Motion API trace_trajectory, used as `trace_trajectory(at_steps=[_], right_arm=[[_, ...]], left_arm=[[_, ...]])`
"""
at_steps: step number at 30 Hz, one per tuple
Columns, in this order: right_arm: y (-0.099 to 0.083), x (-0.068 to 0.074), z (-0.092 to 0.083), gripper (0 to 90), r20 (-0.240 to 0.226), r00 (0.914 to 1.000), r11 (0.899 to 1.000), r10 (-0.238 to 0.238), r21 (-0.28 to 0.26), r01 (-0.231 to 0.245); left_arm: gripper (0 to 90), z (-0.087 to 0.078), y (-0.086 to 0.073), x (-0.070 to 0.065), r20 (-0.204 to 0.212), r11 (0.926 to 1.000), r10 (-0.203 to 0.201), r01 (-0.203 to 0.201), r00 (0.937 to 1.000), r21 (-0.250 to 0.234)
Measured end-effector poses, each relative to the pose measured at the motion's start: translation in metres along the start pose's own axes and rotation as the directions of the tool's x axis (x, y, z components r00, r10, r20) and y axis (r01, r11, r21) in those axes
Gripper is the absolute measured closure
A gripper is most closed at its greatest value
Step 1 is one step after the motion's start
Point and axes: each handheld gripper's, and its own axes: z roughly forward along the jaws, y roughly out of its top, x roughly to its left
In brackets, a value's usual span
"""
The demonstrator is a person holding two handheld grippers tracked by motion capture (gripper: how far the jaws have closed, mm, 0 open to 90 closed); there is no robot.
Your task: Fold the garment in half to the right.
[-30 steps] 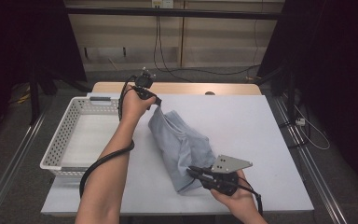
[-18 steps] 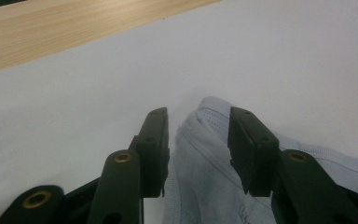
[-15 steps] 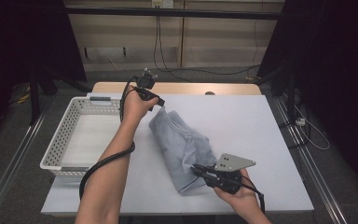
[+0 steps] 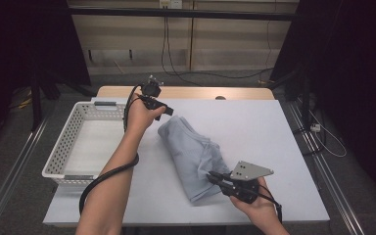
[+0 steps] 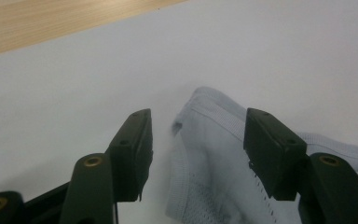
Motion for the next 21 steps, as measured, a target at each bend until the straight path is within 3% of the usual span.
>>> trace_trajectory(at_steps=[15,21], right_arm=[[-0.012,-0.004,-0.007,84.7,0.055,0.9980,0.998,-0.029,0.050,0.026],[-0.017,-0.008,-0.007,84.7,0.065,0.9977,0.998,-0.017,0.053,0.013]], left_arm=[[36.6,-0.003,-0.010,-0.004,0.012,1.0000,0.003,-0.003,0.9999,-0.002],[35.3,-0.005,-0.013,-0.005,0.016,0.9999,0.008,-0.008,0.9998,-0.006]])
